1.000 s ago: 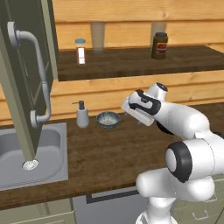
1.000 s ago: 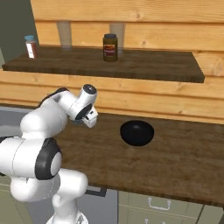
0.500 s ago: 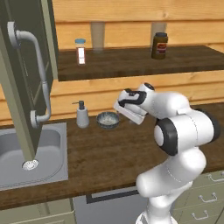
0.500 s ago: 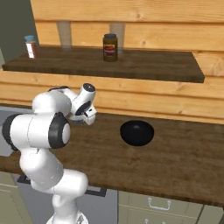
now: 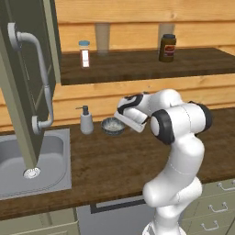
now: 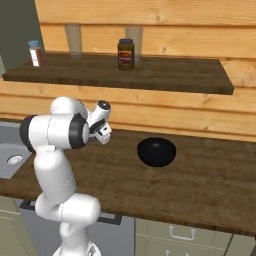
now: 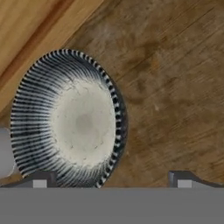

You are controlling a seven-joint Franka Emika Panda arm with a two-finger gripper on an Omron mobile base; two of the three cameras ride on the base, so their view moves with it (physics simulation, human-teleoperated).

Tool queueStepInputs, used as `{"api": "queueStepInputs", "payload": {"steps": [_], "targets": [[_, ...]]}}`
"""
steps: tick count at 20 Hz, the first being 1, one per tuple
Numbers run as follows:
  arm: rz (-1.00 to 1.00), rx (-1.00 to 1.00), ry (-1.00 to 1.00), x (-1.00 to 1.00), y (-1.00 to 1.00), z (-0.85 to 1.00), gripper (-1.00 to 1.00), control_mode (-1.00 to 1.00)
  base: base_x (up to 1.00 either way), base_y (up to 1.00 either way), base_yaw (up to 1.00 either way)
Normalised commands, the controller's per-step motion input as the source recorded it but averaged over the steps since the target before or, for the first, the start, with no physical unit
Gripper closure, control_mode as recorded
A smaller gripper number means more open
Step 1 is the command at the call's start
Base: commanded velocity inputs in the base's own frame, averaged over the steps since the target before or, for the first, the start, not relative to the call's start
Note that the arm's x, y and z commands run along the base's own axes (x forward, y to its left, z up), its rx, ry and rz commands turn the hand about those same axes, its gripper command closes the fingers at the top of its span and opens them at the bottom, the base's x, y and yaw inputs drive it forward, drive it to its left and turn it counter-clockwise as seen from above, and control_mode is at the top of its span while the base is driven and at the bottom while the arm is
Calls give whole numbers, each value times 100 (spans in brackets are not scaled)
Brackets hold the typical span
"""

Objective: Pick up the bowls on the counter and stack them on top of one another in the open cabinet. Place the smaller bowl on top of the larger bowl.

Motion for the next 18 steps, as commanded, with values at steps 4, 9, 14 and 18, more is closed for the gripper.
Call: {"api": "queueStepInputs", "payload": {"steps": [4,9,14,18], "targets": [[0,0,0,45,0,-31,-100,-100,0,0,0],[0,0,0,38,0,-36,-100,-100,0,0,0],[0,0,0,15,1,-41,100,-100,0,0,0],[0,0,0,0,0,0,100,-100,0,0,0]]}}
